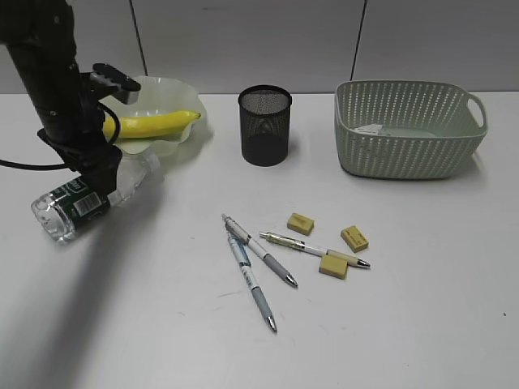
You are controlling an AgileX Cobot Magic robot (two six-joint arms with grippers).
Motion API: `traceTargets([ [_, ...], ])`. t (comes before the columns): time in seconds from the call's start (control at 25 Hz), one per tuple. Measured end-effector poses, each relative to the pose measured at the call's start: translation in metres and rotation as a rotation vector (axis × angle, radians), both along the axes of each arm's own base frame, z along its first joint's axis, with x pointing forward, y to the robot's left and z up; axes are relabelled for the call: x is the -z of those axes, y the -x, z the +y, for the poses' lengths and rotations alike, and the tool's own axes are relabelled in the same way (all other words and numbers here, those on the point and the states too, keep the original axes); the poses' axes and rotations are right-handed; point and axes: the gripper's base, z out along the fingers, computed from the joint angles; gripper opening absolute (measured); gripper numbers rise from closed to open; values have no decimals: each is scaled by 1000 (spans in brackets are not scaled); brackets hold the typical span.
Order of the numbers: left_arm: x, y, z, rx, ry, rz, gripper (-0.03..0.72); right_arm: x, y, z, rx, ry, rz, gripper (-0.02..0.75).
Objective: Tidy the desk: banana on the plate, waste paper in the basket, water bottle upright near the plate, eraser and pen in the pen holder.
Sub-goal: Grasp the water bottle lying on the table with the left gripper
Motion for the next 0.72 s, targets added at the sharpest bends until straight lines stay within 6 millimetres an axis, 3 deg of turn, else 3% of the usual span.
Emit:
traceTargets([
  [0.28,33,-6,0,14,-39,66,599,0,0,0,0,-1,0,538],
  [0.4,40,-8,-1,16,-39,63,564,0,0,0,0,-1,0,538],
  [0.52,41,-9,-1,5,-42,65,490,0,0,0,0,-1,0,538],
  [0.72,38,-6,-2,-53,-28,84,490,0,0,0,0,-1,0,538],
])
